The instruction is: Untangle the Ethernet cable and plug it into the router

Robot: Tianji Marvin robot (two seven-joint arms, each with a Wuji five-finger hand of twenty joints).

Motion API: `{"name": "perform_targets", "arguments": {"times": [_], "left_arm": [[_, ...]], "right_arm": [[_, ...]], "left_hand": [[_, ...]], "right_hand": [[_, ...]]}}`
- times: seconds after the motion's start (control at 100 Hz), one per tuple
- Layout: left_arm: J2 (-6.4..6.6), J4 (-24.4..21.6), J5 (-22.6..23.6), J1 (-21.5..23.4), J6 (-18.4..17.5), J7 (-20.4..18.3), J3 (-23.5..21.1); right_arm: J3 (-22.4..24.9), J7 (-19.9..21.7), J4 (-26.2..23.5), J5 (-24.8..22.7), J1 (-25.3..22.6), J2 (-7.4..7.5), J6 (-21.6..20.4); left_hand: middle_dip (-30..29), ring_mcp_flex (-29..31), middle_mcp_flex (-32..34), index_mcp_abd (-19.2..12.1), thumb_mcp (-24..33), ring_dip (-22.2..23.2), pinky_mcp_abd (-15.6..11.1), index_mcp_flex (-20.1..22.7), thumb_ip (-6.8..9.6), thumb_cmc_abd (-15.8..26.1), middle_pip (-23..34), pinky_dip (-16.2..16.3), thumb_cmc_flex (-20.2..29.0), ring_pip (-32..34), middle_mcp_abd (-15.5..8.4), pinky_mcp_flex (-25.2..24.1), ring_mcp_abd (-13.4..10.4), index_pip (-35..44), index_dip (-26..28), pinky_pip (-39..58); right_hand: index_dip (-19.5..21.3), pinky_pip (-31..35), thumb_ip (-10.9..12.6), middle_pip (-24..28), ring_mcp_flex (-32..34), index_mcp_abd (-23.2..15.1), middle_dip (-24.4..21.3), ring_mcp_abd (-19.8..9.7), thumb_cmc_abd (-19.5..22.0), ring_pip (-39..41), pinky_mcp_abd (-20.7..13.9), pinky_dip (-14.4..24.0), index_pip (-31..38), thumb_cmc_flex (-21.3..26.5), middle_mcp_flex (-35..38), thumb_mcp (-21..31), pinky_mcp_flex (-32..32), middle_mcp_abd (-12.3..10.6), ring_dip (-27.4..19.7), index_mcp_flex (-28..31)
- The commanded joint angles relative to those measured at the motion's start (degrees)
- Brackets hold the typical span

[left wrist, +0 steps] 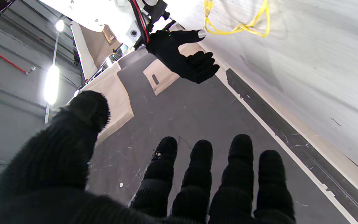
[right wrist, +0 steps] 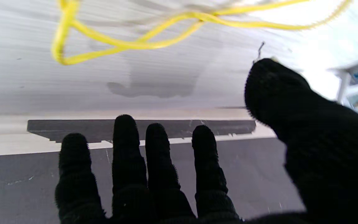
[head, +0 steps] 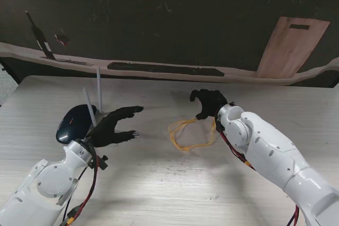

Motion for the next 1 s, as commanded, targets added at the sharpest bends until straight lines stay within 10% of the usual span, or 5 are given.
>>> {"name": "perform_targets", "arguments": {"times": [0.0, 0.66, 0.96, 0.99], "left_arm": [[-0.18, 0.19, -0.18, 0.06, 0.16, -0.57, 0.05], [-0.31, 0.06, 0.84, 0.55, 1.45, 0.13, -0.89], [-0.25, 0.04, 0.62, 0.69, 1.74, -0.26, -0.93], [-0.25, 0.00, 0.59, 0.75, 1.82, -0.27, -0.92]], "right_arm": [[-0.96, 0.90, 1.83, 0.35, 1.49, -0.36, 0.90], [-15.80, -3.46, 25.14, 11.99, 11.17, -8.65, 8.76], [-17.41, -9.00, 29.45, 13.17, 10.28, -11.70, 10.94], [-17.38, -9.17, 29.45, 13.24, 10.06, -11.79, 11.23]], "left_hand": [[0.44, 0.66, 0.80, -0.38, -1.53, 0.47, 0.03, 0.29, 0.20, 0.96, 0.69, 1.17, 0.56, 1.10, -0.36, -0.22, -0.15, 0.06, -0.46, 1.29], [0.58, 1.18, 1.99, -0.26, -2.71, 0.44, 1.11, 0.72, 0.58, 1.90, 0.97, 0.82, 0.90, 1.32, -0.24, -0.39, 0.01, 0.03, -0.43, 1.08], [0.70, 1.24, 2.53, -0.12, -3.33, 0.47, 1.19, 0.97, 0.75, 2.60, 1.15, 0.87, 1.13, 1.34, -0.23, -0.52, 0.18, 0.13, -0.38, 1.01], [0.71, 1.32, 2.55, -0.12, -3.43, 0.47, 1.24, 1.13, 0.76, 2.68, 1.15, 0.87, 1.09, 1.37, -0.19, -0.53, 0.19, 0.18, -0.36, 1.00]], "right_hand": [[0.71, -1.68, 1.31, 0.81, -2.09, -0.48, 0.62, -1.58, -2.39, -0.94, -1.87, -0.11, 1.23, 0.89, -2.62, 2.46, -1.07, -1.77, -0.25, -2.49], [0.55, 2.63, 1.35, 3.69, 4.93, -2.00, 0.82, -0.91, -3.18, 9.03, 1.28, 1.83, 3.09, 3.44, -5.80, 4.24, 2.71, -1.64, 4.08, -5.40], [1.67, 39.35, 3.17, 8.38, 22.26, -4.04, 3.05, -0.17, 1.80, 31.29, 3.17, -7.74, 1.10, 12.00, 15.80, 8.48, 8.14, 1.17, 9.97, 19.92], [-4.82, 41.07, -1.37, 9.21, 22.99, -3.81, 3.28, -0.02, 1.17, 32.43, 3.33, -9.05, 3.64, 13.02, 17.24, 8.24, 8.54, 1.09, 9.69, 22.82]]}}
